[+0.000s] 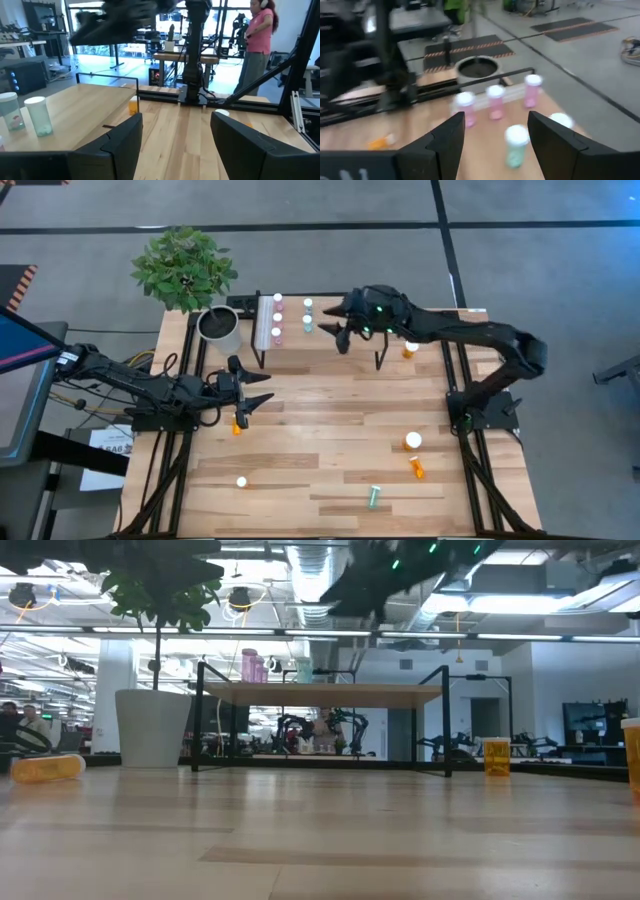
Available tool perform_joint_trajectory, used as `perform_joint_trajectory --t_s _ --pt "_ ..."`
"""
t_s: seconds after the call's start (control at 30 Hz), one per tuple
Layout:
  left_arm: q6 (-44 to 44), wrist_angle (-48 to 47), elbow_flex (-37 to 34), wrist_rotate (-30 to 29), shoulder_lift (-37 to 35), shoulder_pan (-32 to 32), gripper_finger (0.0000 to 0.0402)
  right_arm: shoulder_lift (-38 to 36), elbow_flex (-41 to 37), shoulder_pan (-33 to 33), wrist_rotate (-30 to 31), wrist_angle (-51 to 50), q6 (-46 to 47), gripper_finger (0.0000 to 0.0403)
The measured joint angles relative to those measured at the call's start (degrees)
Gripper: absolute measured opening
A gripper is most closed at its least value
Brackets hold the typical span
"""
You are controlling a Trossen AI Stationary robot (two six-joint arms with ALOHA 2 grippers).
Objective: Pick and place medicine bottles onto shelf by color
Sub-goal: Put the blue pill bottle aligned with the other blue pill bottles on the shelf
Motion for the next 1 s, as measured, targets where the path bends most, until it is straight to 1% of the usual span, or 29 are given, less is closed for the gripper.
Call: perform_joint_trajectory --t_s 0.13,0.27,0.37,0.5,0.63,0.73,0.8,0.9,1.0 --pt "-0.07 1.06 0.0 0.22 0.01 0.0 0.0222 -5.93 -2.09 6.86 1.21 -7.13 0.54 0.024" --pt "-0.81 2.17 0.0 2.14 0.02 0.01 0.0222 -10.09 -7.0 16.58 7.49 -10.78 4.9 0.024" --pt "-1.37 3.41 0.02 3.68 0.02 -0.01 0.0222 -12.33 -10.61 24.31 13.49 -11.01 9.63 0.024" --pt "-2.49 4.35 0.02 4.99 0.04 -0.01 0.0222 -12.91 -13.32 33.48 22.42 -11.25 15.29 0.024" --pt "-4.9 4.23 0.02 7.91 0.04 -0.51 0.0222 -12.79 -13.51 40.27 28.27 -11.74 19.6 0.024" --pt "-5.64 4.42 0.02 8.31 0.04 -2.18 0.0222 -12.58 -13.57 44.39 31.56 -12.09 22.46 0.024" --pt "-4.83 3.97 0.02 7.35 0.18 -3.34 0.0222 -12.69 -13.57 46.8 33.51 -11.68 24.58 0.024" --pt "-7.81 4.25 0.02 6.16 2.5 -5.04 0.0222 -12.67 -13.57 50.37 34.57 -10.99 27.49 0.024" --pt "-9.28 9.03 0.04 6.39 6.71 -7.71 0.0222 -11.59 -13.46 53.93 35.65 -7.61 29.53 0.024"
